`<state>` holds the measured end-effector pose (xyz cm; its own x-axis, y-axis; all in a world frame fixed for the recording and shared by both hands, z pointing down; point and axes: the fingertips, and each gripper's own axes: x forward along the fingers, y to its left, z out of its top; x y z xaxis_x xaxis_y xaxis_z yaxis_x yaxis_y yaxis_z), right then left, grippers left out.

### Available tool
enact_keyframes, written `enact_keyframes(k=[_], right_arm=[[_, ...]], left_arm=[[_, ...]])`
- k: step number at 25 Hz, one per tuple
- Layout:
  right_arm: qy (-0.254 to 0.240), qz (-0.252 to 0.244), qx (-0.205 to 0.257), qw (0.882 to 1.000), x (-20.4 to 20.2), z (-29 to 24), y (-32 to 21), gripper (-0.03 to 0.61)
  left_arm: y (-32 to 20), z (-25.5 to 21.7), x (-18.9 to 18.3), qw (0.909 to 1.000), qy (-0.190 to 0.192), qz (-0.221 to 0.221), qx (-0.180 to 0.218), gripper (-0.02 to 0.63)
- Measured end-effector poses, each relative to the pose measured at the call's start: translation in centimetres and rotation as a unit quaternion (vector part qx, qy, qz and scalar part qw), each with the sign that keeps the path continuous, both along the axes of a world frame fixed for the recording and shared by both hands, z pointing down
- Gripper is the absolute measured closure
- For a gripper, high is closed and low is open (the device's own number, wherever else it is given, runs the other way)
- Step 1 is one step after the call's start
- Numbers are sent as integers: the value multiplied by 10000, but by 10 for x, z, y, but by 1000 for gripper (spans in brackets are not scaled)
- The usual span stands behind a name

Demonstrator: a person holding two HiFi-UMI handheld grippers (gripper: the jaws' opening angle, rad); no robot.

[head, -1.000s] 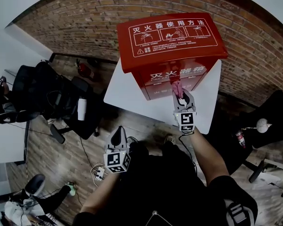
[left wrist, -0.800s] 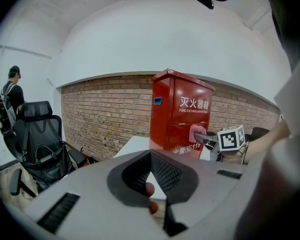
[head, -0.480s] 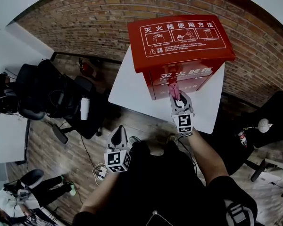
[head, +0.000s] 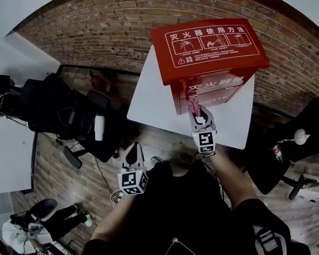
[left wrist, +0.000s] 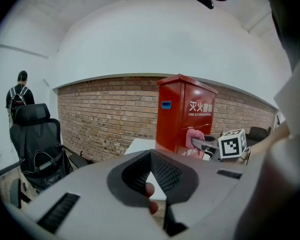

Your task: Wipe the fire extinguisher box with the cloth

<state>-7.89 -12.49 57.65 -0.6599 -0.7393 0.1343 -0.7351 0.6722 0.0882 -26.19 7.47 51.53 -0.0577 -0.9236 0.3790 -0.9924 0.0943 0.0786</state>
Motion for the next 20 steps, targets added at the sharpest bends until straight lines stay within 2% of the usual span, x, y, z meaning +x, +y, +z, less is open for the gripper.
enact_keyframes(k=[12, 20], right_arm=[[-83, -19, 46, 10000, -38, -1, 18, 468], [-73, -15, 199, 9998, -53, 0, 27, 468]], left_arm=[[-10, 2, -24, 9992, -30, 408, -49, 586], [-20, 2, -49, 9993, 196, 277, -131, 586]])
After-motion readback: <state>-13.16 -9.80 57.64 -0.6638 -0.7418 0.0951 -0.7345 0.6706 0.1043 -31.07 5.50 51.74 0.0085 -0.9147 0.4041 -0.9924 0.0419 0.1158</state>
